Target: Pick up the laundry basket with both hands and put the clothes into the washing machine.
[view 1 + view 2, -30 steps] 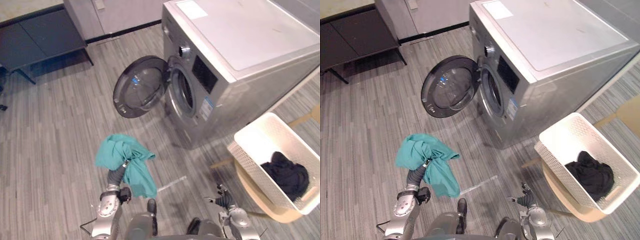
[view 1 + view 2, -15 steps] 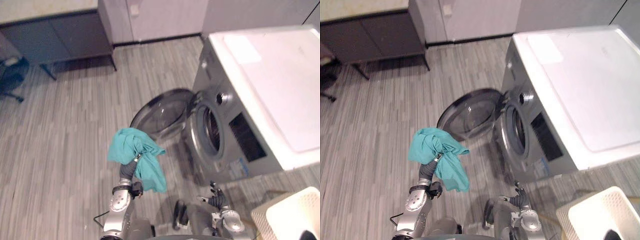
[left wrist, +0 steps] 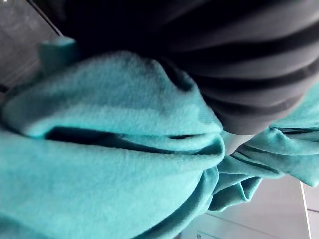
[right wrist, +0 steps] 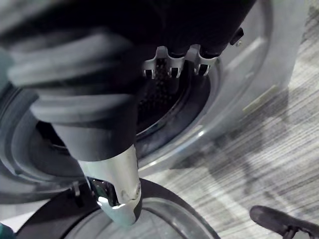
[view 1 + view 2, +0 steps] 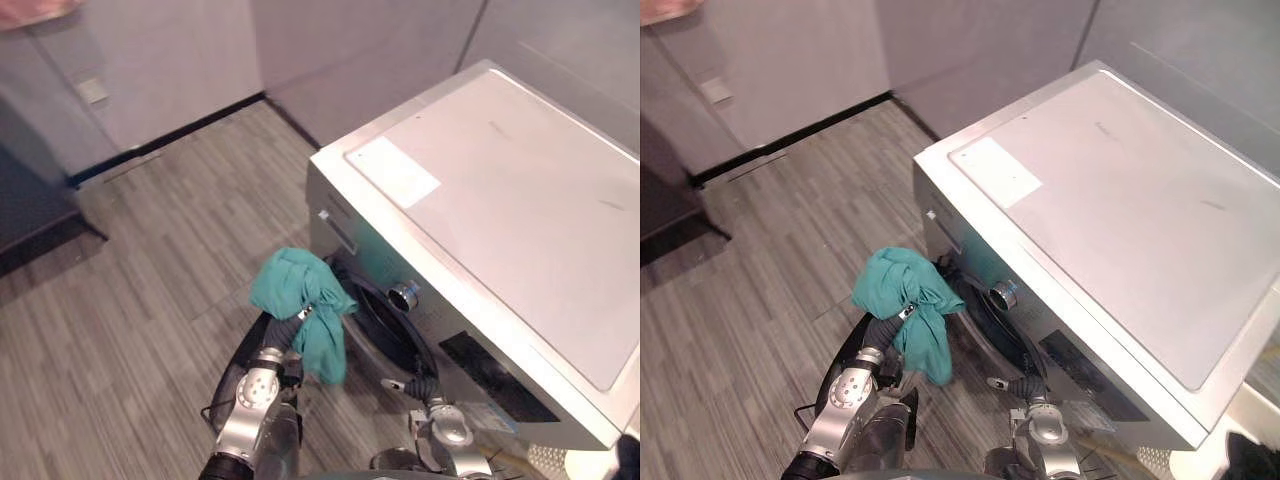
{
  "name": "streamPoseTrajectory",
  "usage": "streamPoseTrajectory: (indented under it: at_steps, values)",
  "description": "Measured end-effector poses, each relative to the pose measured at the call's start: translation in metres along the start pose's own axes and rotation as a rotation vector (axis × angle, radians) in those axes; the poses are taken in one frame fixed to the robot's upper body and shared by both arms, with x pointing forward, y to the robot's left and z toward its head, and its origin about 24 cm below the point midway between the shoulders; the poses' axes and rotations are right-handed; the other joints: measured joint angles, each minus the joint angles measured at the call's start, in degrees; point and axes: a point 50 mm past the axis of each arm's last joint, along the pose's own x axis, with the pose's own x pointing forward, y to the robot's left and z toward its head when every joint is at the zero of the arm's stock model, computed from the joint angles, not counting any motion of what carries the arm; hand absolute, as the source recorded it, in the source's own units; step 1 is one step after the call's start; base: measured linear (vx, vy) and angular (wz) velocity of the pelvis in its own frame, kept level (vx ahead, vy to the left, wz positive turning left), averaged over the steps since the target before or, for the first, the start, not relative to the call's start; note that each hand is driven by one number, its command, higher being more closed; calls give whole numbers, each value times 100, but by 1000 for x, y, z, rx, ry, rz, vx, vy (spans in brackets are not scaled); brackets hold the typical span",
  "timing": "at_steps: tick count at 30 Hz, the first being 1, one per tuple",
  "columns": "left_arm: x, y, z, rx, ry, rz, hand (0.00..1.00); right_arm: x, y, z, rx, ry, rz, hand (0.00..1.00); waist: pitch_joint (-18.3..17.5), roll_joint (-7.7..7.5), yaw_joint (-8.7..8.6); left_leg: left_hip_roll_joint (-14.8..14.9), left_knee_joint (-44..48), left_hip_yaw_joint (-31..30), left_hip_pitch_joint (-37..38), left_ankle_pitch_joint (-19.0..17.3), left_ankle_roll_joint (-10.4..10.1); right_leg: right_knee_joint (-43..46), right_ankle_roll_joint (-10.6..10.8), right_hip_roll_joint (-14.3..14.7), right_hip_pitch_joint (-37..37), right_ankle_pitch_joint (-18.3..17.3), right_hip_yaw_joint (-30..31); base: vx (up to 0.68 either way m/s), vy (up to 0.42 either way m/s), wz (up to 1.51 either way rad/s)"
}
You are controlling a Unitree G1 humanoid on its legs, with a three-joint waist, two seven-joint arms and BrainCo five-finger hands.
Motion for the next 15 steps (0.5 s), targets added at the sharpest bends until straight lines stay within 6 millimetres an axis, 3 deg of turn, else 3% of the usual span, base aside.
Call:
streamPoseTrajectory:
  at_steps: [1, 4, 6, 7, 8, 11, 15]
  values:
    - [0, 6, -4, -1, 20, 24, 100, 1, -2, -1, -7, 7, -3, 0, 4, 21, -91, 12, -123, 213, 162, -20, 15, -53, -3, 32, -58, 108, 0, 13, 94, -99]
    - [1, 23, -4, -8, 20, 88, 100, 5, -4, -6, -25, 45, -13, 0, 29, 133, -82, 252, -211, 561, 274, -388, -65, -87, 145, 98, -383, 296, 19, -58, 66, -120]
    - [0, 31, -4, -17, 20, 125, 100, 8, -8, -6, -52, 62, -18, 0, 59, 178, -75, 437, -349, 991, 283, -452, -34, -49, 62, -68, -761, 455, -968, -120, -12, -124]
    - [0, 34, -4, -14, 22, 132, 100, 9, -13, -6, -70, 65, -26, 0, 101, 182, -84, 451, -301, 1208, 300, -567, -84, 61, -50, -353, -933, 382, -1866, -89, 21, -92]
    - [1, 35, -2, -21, 14, 146, 100, 10, -22, -4, -90, 58, -46, 0, 240, 298, -126, 490, -35, 1279, 255, -743, -90, 350, -77, -612, -1058, 346, -2520, -89, 21, -83]
    - [9, 44, 17, -40, -70, 184, 100, 17, -31, 13, -113, 5, -79, 0, 610, 453, -98, 872, 1342, 1414, -427, -1216, -81, 1612, -43, -594, -1905, 3, -2492, -101, -5, -74]
    - [22, 51, 43, -73, -165, 250, 100, 22, -24, 60, -94, -177, -90, 0, 1081, 367, -114, 1220, 2530, 1381, -1360, -1611, -98, 2890, -157, -537, -3075, -260, -2418, -143, -79, -47]
